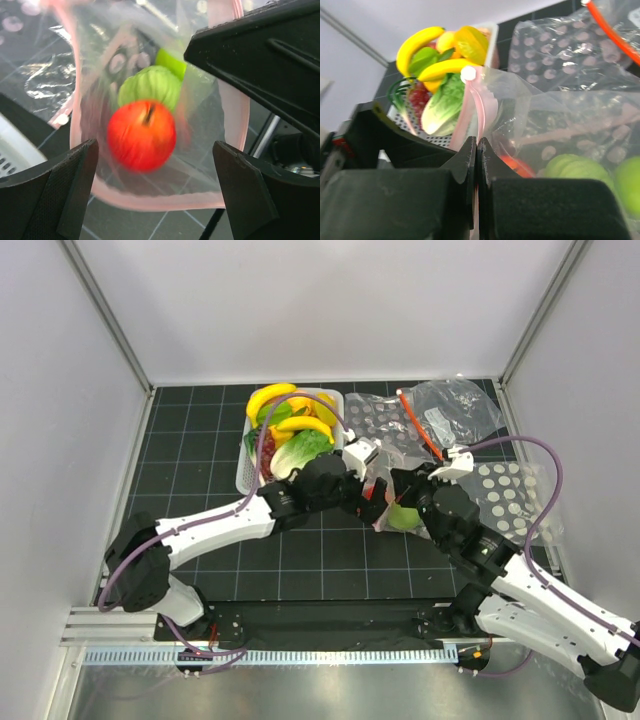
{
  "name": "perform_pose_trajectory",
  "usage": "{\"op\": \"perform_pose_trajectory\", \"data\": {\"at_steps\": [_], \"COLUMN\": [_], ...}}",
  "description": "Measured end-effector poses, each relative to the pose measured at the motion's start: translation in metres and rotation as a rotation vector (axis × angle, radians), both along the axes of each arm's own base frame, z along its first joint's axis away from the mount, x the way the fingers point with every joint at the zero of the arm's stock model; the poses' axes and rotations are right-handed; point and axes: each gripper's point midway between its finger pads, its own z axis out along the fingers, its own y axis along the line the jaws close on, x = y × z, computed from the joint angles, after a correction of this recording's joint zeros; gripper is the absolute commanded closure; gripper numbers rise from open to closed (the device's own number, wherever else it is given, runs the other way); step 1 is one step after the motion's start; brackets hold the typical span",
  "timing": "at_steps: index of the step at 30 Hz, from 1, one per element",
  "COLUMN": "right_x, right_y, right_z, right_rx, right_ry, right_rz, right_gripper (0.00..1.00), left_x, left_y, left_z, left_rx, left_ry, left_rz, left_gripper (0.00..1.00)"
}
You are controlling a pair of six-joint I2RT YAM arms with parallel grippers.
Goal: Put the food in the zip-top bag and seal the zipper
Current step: Place the fake fruit in the zipper food storage bag, then pick up the fake vegetable from the bin.
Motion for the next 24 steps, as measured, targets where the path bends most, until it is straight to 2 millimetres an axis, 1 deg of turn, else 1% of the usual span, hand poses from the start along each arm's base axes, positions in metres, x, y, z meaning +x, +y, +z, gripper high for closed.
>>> {"op": "perform_pose_trajectory", "data": {"at_steps": [3,5,10,12,14,16,17,19,20,22,24], "right_x": [0.004,0.005,0.006,0.006,0.006,0.007,0.007,0.007,0.007,0.008,0.008], "right_y": [-0.007,-0.012,-0.019,-0.020,-0.020,-0.020,-0.020,-0.020,-0.020,-0.020,-0.019], "right_z": [-0.010,-0.014,-0.015,-0.014,-0.015,-0.015,-0.015,-0.015,-0.015,-0.016,-0.017], "right_rx": [-0.028,-0.039,-0.045,-0.045,-0.047,-0.049,-0.050,-0.051,-0.052,-0.054,-0.055], "right_ry": [0.033,0.045,0.048,0.048,0.050,0.051,0.052,0.053,0.054,0.055,0.057], "right_rz": [-0.051,-0.078,-0.116,-0.122,-0.126,-0.128,-0.129,-0.129,-0.129,-0.129,-0.128], "right_gripper": [0.99,0.99,0.99,0.99,0.99,0.99,0.99,0.99,0.99,0.99,0.99], "left_x": [0.004,0.008,0.022,0.038,0.064,0.089,0.101,0.118,0.124,0.129,0.132], "left_y": [0.008,0.017,0.056,0.079,0.108,0.140,0.158,0.184,0.194,0.208,0.216], "left_z": [-0.002,0.002,0.033,0.046,0.048,0.039,0.030,0.015,0.005,-0.016,-0.035], "left_rx": [0.035,0.054,0.029,-0.001,-0.018,-0.006,0.016,0.058,0.090,0.162,0.231], "left_ry": [-0.014,-0.036,-0.113,-0.122,-0.102,-0.069,-0.043,-0.019,-0.006,0.021,0.041], "left_rz": [0.035,0.072,0.224,0.319,0.441,0.561,0.627,0.714,0.748,0.793,0.819], "left_gripper": [0.00,0.00,0.00,0.00,0.00,0.00,0.00,0.00,0.00,0.00,0.00]}}
